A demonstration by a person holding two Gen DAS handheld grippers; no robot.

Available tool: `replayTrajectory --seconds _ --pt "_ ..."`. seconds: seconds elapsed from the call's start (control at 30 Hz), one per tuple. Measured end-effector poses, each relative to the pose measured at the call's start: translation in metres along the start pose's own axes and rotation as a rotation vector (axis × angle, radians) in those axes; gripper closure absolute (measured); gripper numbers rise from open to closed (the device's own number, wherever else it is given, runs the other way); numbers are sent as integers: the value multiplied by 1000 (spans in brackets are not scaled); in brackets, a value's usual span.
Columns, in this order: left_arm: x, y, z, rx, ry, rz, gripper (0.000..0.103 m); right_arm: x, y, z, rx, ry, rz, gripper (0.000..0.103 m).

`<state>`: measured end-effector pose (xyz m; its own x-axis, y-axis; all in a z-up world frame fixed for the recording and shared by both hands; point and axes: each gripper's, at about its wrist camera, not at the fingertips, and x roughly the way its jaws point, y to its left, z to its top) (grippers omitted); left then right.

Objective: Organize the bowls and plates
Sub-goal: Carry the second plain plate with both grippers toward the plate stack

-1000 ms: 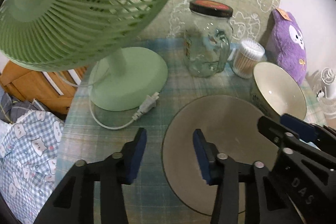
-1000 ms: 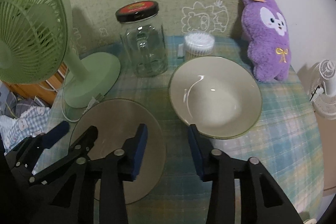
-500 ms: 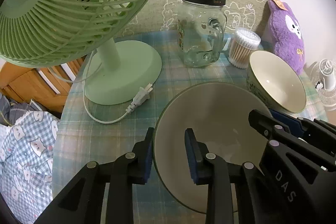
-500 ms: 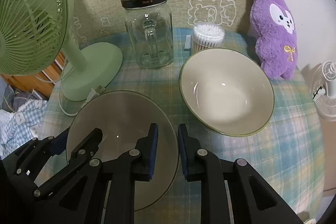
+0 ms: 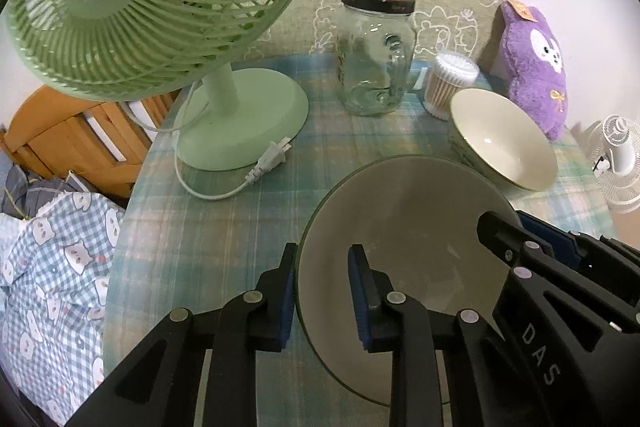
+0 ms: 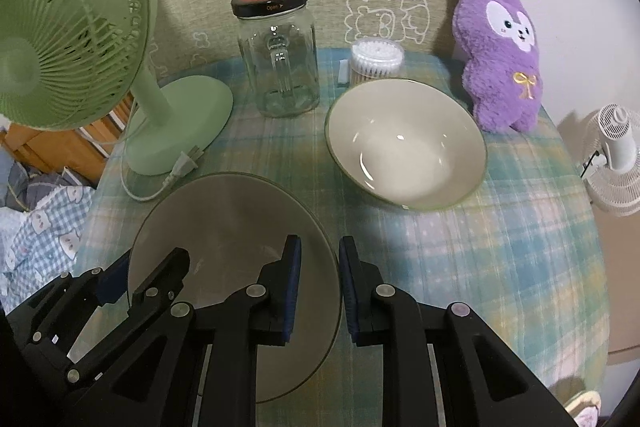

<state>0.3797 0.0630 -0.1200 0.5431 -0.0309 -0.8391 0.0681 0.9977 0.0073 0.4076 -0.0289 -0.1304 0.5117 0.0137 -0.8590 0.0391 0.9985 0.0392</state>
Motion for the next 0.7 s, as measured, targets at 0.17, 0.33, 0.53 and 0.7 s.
replayTrajectory --seconds 0.17,0.33,0.53,0.7 --pt "-23 -4 -7 -9 -16 2 80 -24 -3 -9 0 -12 9 80" --pt "-49 -12 -17 -19 -35 3 80 -52 -10 -20 8 -26 18 80" --pt "-80 -24 -32 -40 -45 2 80 -90 -21 -36 1 -51 22 80" --pt "-108 -37 -45 -39 -67 7 80 -119 -31 -50 -4 -69 27 80"
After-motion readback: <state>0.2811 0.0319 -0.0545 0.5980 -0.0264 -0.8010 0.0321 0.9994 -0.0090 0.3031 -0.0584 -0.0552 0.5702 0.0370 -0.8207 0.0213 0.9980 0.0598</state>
